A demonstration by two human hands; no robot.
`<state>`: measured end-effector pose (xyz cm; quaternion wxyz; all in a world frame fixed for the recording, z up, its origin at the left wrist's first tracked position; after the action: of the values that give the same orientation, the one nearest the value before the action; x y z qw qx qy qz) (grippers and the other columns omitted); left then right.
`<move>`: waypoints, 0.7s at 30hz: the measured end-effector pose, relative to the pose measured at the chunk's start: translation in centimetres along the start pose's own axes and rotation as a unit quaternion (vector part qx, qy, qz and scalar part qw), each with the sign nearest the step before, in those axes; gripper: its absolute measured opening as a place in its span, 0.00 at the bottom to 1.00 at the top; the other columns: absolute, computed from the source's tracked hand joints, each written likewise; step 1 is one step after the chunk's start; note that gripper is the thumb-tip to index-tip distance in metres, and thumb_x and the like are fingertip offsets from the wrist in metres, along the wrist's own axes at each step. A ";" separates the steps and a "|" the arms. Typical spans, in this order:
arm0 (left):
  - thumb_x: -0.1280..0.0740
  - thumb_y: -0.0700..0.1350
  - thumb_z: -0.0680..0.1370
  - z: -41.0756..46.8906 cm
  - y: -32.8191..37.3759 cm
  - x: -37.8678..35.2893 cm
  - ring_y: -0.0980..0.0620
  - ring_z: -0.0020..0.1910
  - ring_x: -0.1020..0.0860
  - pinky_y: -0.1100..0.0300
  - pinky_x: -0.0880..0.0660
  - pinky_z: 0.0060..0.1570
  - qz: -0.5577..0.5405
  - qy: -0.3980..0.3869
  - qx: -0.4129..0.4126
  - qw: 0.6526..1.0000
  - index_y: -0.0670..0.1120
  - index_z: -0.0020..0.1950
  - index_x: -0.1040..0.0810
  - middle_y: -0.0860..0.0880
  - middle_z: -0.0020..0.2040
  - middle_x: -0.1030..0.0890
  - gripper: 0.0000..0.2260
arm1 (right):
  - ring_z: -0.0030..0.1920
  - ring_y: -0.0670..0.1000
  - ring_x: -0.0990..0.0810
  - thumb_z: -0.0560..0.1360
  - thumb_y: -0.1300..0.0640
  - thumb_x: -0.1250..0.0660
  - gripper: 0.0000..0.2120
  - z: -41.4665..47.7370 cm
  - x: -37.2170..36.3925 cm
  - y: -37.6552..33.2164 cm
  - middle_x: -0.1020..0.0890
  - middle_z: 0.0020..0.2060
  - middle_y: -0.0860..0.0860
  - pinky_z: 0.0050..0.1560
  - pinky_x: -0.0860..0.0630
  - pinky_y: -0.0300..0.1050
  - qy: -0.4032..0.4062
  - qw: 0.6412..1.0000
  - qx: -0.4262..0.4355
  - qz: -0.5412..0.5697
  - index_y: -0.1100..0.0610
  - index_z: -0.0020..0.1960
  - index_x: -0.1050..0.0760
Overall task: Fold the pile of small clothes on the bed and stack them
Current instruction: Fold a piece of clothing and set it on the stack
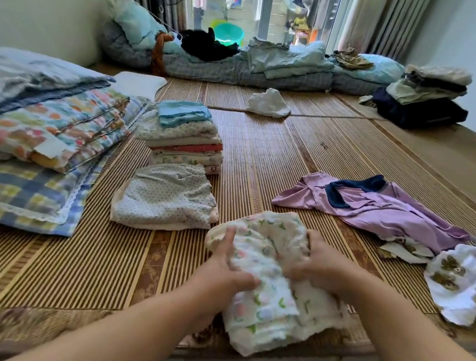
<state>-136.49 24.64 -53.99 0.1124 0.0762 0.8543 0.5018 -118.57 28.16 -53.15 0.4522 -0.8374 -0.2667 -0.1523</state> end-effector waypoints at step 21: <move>0.35 0.32 0.75 -0.8 10.4 7.2 0.53 0.38 0.22 0.65 0.23 0.34 0.133 0.108 -0.293 0.941 0.58 0.73 0.35 0.55 0.61 0.26 0.31 | 0.59 0.49 0.20 0.61 0.60 0.21 0.50 -1.9 1.2 -8.5 0.25 0.64 0.45 0.53 0.20 0.54 0.088 0.926 0.312 0.195 0.40 0.74 0.42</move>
<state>-143.47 30.75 -45.33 -0.0314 0.0984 0.6583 0.7456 -122.56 30.81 -45.76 0.7330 -0.6726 -0.0917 -0.0433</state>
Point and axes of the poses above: each hand's wrist, its own z-axis towards the middle knuckle, its own x-axis out of the back of the hand, y = z × x, the point moved 7 cm from there along z, towards the middle knuckle
